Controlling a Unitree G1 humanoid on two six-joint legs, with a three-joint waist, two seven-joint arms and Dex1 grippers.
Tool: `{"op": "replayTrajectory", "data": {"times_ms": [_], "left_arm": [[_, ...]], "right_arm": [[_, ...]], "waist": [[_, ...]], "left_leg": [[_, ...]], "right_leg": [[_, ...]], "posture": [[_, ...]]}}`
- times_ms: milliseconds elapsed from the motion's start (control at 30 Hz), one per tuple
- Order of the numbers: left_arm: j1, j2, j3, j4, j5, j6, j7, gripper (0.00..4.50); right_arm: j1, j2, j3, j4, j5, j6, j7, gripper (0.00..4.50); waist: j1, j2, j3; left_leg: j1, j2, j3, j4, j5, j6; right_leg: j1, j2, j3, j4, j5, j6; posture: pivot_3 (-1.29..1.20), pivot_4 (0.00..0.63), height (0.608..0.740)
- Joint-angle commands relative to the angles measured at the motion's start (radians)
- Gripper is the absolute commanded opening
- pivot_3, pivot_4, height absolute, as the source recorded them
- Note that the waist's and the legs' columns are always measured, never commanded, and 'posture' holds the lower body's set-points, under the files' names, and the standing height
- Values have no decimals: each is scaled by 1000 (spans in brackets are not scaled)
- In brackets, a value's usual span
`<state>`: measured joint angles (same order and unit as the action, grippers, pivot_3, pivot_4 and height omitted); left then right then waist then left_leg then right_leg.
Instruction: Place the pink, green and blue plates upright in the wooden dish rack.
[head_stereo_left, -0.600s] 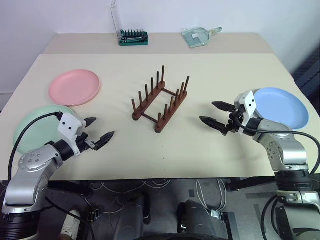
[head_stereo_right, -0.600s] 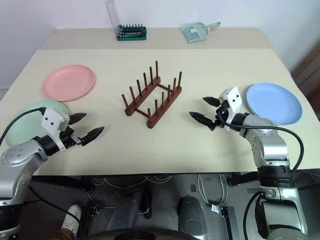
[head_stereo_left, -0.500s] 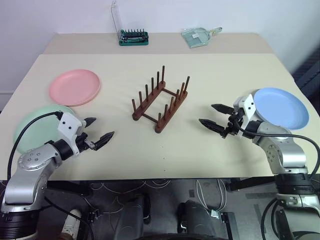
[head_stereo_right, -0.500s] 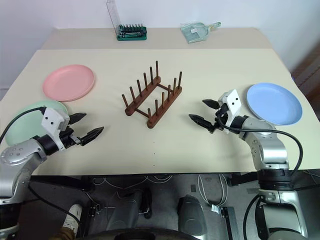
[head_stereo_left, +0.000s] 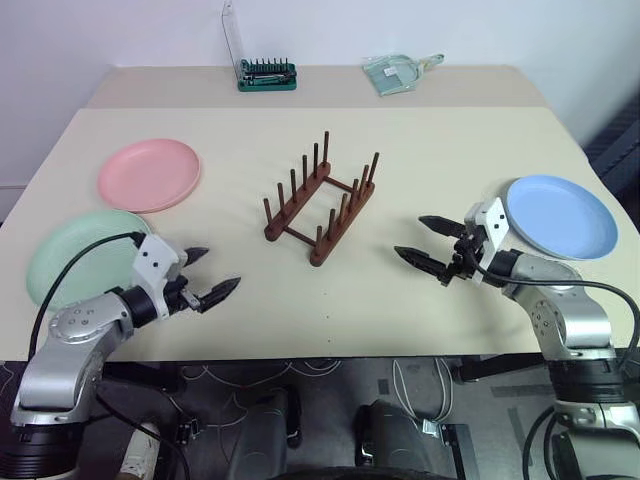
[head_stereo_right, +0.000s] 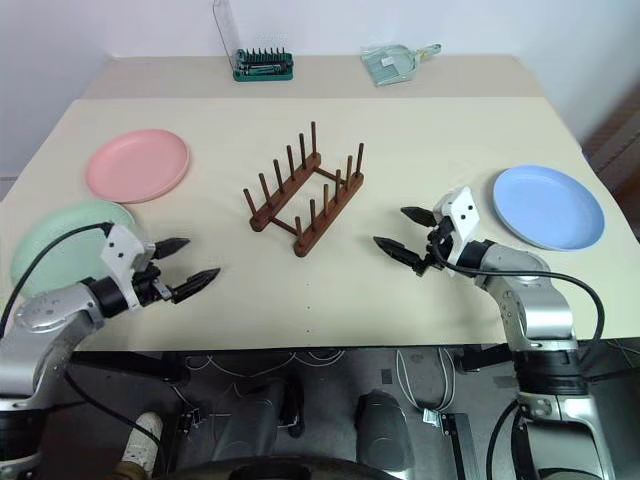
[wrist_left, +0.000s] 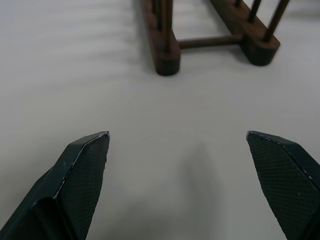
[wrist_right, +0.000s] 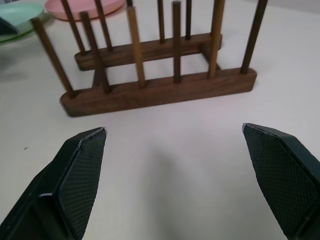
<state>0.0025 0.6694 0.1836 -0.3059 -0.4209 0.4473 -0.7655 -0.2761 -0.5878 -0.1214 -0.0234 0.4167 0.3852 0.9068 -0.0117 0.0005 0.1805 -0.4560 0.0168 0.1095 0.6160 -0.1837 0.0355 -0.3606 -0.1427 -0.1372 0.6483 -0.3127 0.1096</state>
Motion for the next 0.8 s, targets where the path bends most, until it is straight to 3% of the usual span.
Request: {"op": "replayTrajectory", "data": {"times_ms": [33,200,333,567,800], "left_arm": [[-25,-42,-58,-58,-25,27,13,4500],[-107,-155,-281,-26,106,15,83,4500],[-158,-283,-370,40,217,22,235,4500],[-217,-434,-407,191,322,11,397,4500],[-276,-525,-432,301,345,-17,400,4500]], "right_arm": [[10,-6,-15,-78,28,18,-12,4445],[36,10,-2,-150,43,52,-39,4445],[41,12,-3,-176,54,72,-55,4445],[21,32,24,-203,62,99,-83,4445],[43,35,15,-232,81,103,-105,4445]], "waist": [[1,0,0],[4,0,0],[2,-1,0],[5,0,-1],[20,1,-2]], "left_leg": [[0,0,0,0,0,0],[0,0,0,1,0,0],[0,0,0,1,0,1],[1,0,0,3,0,1],[1,0,-1,7,-2,4]], "right_leg": [[0,0,0,0,0,0],[0,0,0,0,0,0],[1,0,0,1,0,0],[3,0,0,1,0,0],[4,0,0,2,0,0]], "posture": [[0,150,737],[0,150,737],[0,150,737],[0,150,737],[0,150,737]]}}
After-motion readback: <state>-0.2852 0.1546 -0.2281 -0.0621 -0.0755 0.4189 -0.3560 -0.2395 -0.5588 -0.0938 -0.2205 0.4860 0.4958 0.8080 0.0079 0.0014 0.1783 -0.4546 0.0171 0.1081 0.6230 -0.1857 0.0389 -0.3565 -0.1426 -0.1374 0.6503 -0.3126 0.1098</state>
